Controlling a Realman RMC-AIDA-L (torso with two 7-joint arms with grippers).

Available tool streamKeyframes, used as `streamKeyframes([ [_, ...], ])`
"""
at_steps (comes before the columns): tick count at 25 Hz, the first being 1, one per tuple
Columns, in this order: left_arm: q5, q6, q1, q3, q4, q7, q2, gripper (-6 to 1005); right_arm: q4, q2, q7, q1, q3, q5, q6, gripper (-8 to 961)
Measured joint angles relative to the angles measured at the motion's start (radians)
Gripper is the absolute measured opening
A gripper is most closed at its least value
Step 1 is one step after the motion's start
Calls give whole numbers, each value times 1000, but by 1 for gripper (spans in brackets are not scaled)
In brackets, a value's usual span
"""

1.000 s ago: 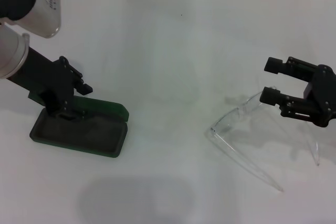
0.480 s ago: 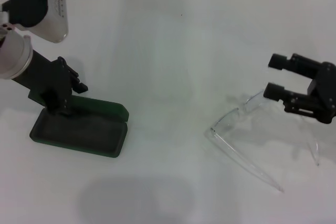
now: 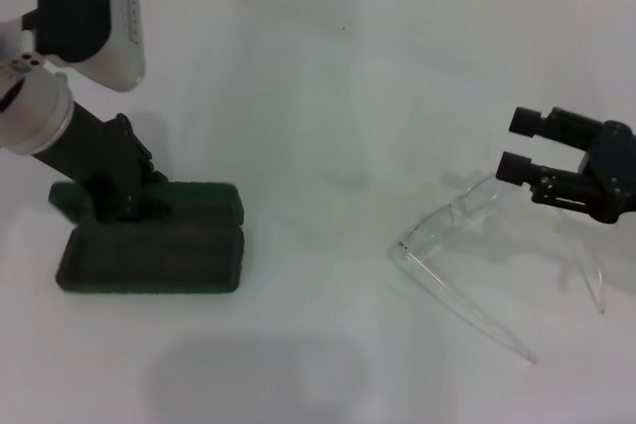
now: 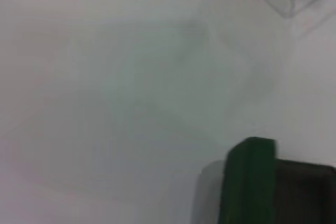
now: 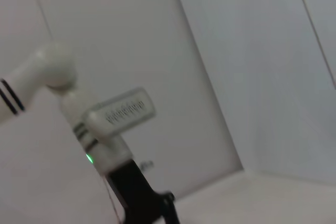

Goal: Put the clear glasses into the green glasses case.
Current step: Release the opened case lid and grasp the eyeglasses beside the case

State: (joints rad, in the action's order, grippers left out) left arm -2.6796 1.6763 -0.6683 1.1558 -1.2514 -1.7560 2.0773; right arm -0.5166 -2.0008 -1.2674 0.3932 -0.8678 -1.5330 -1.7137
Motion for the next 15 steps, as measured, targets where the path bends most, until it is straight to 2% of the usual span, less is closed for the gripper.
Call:
streamKeyframes([
  [2,0,8,8,31,-33,-2,7,379,-8,12,-10,15,0,-48,47,746],
  [5,9,17,18,52,-67,-3,11,283,-29,18,-10,27,0,-79,58,745],
  [7,43,34,24,61,-116,-16,12,219,-71,29,-9,44,-1,-112,23,744],
  [9,58,37,24,60,-132,-23,12,214,-115,46,-22,66,-1,-138,-43,744],
  [13,90,39,32,55,-209,-60,12,205,-271,78,-183,129,-19,-218,-153,595],
  [15,94,37,42,57,-239,-86,13,205,-379,81,-282,165,-47,-312,-169,520],
])
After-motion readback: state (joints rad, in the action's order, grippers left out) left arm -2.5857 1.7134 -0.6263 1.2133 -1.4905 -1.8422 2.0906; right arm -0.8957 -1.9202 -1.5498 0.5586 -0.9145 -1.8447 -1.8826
